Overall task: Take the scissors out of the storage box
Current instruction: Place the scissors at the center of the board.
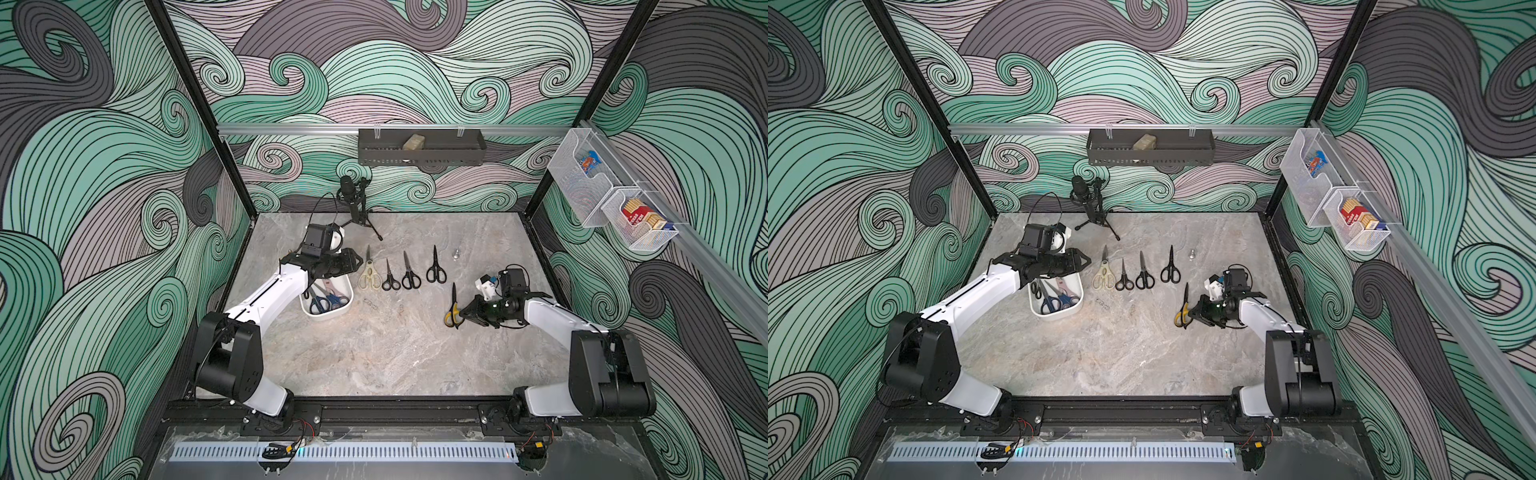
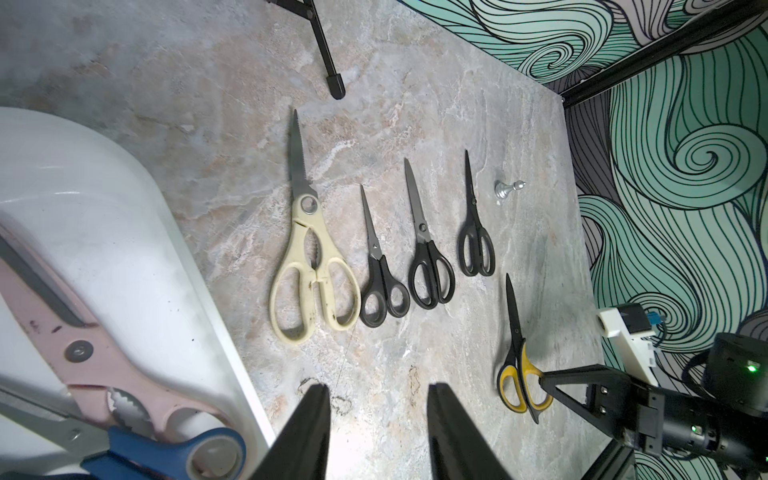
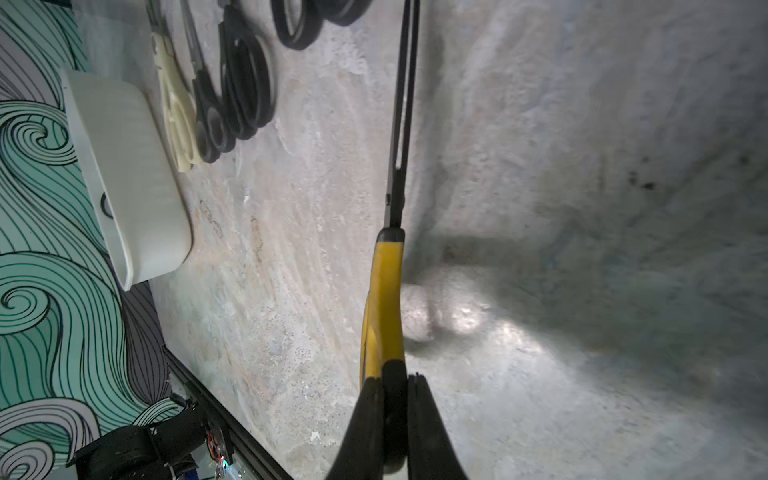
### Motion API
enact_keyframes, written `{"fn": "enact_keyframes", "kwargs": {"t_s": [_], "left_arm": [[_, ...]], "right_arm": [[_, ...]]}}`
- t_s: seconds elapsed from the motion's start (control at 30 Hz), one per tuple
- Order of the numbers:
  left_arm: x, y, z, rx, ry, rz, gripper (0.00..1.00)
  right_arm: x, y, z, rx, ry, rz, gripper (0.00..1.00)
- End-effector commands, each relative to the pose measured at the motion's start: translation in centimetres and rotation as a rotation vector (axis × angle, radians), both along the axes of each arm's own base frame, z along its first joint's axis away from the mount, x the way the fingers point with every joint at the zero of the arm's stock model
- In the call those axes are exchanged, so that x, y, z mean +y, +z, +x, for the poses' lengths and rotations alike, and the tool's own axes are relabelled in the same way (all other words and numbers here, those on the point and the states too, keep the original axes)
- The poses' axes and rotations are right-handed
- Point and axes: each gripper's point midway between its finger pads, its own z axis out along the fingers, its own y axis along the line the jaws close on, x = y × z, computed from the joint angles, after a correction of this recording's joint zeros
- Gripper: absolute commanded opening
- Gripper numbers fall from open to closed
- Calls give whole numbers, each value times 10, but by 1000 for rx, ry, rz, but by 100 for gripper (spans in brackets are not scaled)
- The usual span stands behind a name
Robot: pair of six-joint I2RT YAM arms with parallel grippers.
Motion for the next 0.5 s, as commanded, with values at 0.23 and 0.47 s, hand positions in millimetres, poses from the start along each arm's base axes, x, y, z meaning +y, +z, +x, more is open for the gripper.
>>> {"fn": "enact_keyframes", "kwargs": {"t_s": [0.23, 0.47], "left_arm": [[21, -6, -2, -7, 28, 28, 42], [33, -22, -12, 27, 50, 37, 42]], "right_arm": [[-35, -28, 3, 102, 39, -210, 10], [-51, -43, 2, 154, 24, -305, 19]]}}
